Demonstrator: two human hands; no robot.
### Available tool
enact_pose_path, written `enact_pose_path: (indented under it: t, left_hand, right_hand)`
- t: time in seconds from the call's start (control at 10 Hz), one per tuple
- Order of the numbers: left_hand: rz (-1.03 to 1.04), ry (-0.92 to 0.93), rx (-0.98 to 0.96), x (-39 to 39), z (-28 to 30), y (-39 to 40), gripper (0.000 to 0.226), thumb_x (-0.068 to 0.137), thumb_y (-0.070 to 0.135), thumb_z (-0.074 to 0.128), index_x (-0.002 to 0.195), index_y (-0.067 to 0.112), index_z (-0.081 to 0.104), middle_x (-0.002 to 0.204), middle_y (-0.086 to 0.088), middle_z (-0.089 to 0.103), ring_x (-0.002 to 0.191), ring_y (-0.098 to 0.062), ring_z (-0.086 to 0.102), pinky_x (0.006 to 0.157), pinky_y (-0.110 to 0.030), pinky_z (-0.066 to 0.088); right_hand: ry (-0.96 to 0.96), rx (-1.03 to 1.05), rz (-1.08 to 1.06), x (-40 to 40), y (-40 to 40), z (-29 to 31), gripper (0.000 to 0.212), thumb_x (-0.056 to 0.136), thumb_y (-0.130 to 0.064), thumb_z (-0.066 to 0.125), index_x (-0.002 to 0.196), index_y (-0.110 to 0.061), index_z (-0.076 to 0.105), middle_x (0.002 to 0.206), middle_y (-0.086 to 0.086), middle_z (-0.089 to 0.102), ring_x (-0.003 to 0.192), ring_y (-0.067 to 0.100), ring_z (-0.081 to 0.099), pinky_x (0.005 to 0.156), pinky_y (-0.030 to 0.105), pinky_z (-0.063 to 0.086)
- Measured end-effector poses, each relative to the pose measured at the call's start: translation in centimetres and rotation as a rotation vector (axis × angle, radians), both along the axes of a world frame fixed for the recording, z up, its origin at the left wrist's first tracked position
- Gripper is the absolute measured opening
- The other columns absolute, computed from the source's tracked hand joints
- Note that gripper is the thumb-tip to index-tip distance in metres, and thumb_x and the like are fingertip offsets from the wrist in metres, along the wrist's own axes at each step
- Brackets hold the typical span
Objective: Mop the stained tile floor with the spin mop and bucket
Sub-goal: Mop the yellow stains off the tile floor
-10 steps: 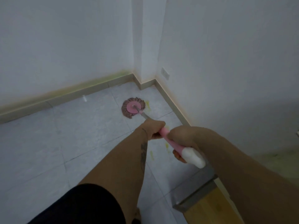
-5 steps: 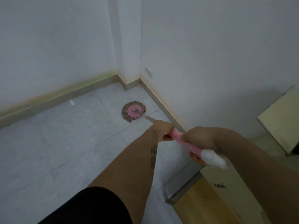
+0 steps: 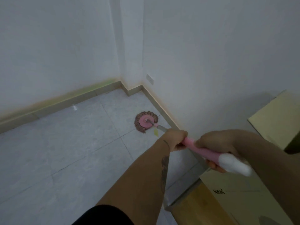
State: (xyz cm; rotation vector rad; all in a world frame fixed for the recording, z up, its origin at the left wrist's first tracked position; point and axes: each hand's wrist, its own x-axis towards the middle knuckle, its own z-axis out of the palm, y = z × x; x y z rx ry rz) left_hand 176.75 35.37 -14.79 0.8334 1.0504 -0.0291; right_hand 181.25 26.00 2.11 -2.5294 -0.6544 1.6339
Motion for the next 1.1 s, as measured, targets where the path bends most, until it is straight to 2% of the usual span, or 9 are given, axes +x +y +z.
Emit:
enact_pose_path:
  t: [0.1,0.2,0.5,0.6,0.7,0.8,0.9,1.0,1.1]
  left_hand:
    - [0.095,0.005,0.008,-0.2,-1.2,4.0,0.017,0.095,0.013,0.057,0.107,0.000,0.056,0.085,-0.013,0.062,0.069,-0.019,0.061,0.050,-0.025,0.057]
    - [0.133,0.033,0.064,-0.6,-3.5,9.2,0.029,0.096,0.017,0.059,0.116,-0.004,0.055,0.091,-0.016,0.062,0.075,-0.022,0.061,0.059,-0.030,0.056]
    - [0.122,0.069,0.127,-1.8,-3.4,9.6,0.043,0.098,0.020,0.059,0.128,-0.009,0.050,0.102,-0.022,0.062,0.085,-0.027,0.062,0.054,-0.030,0.055]
    - [0.088,0.075,0.118,-2.3,-2.2,5.8,0.040,0.098,0.017,0.058,0.127,-0.009,0.049,0.099,-0.022,0.065,0.076,-0.024,0.063,0.049,-0.029,0.055]
    - [0.033,0.106,0.087,-2.7,-0.5,0.6,0.018,0.099,0.014,0.055,0.103,-0.004,0.050,0.077,-0.013,0.059,0.068,-0.020,0.061,0.045,-0.024,0.054]
    - [-0.033,0.142,0.086,-3.1,0.7,-5.2,0.019,0.098,0.013,0.055,0.086,-0.001,0.048,0.073,-0.014,0.058,0.062,-0.020,0.059,0.052,-0.028,0.055]
    - [-0.093,0.106,0.122,-3.6,1.3,-11.5,0.022,0.096,0.012,0.053,0.075,0.005,0.049,0.069,-0.009,0.057,0.054,-0.016,0.057,0.046,-0.026,0.052]
    - [-0.127,0.102,0.132,-4.2,1.8,-18.4,0.021,0.094,0.013,0.053,0.074,0.008,0.052,0.069,-0.006,0.057,0.052,-0.014,0.057,0.047,-0.024,0.049]
    - [-0.126,0.092,0.062,-4.3,2.6,-25.4,0.012,0.095,0.009,0.053,0.091,-0.001,0.058,0.080,-0.014,0.064,0.060,-0.019,0.063,0.047,-0.027,0.055]
  right_hand:
    - [0.026,0.010,0.012,-0.4,4.6,-2.0,0.035,0.103,-0.024,0.035,0.072,-0.011,0.045,0.069,0.007,0.046,0.050,0.015,0.046,0.032,0.015,0.038]
    - [0.060,-0.005,-0.233,-1.3,8.2,-4.6,0.036,0.100,-0.034,0.047,0.081,-0.004,0.045,0.071,0.012,0.046,0.053,0.018,0.043,0.037,0.018,0.038]
    - [0.053,-0.090,-0.351,-2.8,8.8,-6.2,0.037,0.092,-0.040,0.055,0.089,-0.004,0.051,0.075,0.011,0.051,0.057,0.017,0.047,0.045,0.024,0.038]
    - [0.055,-0.099,-0.318,-2.7,5.0,-5.5,0.035,0.091,-0.041,0.056,0.084,-0.007,0.053,0.071,0.009,0.051,0.054,0.016,0.046,0.042,0.024,0.038]
    - [0.002,0.007,-0.167,-2.9,0.2,-3.9,0.033,0.102,-0.028,0.038,0.073,-0.015,0.045,0.070,0.004,0.048,0.055,0.013,0.045,0.044,0.023,0.040]
    - [0.032,-0.053,-0.084,-3.3,-5.8,-2.6,0.041,0.102,-0.037,0.038,0.076,-0.008,0.048,0.068,0.007,0.049,0.051,0.014,0.047,0.040,0.020,0.041]
    - [0.004,-0.100,0.085,-3.8,-12.2,-1.4,0.033,0.105,-0.023,0.035,0.083,-0.006,0.051,0.068,0.002,0.047,0.048,0.006,0.047,0.044,0.011,0.039]
    - [-0.050,-0.025,0.160,-3.9,-18.5,0.0,0.036,0.104,-0.021,0.036,0.071,-0.014,0.048,0.067,0.002,0.053,0.052,0.012,0.050,0.046,0.021,0.043]
    - [-0.041,-0.068,0.156,-4.4,-25.7,1.0,0.036,0.104,-0.030,0.036,0.075,-0.013,0.048,0.067,0.004,0.051,0.051,0.013,0.049,0.042,0.021,0.041]
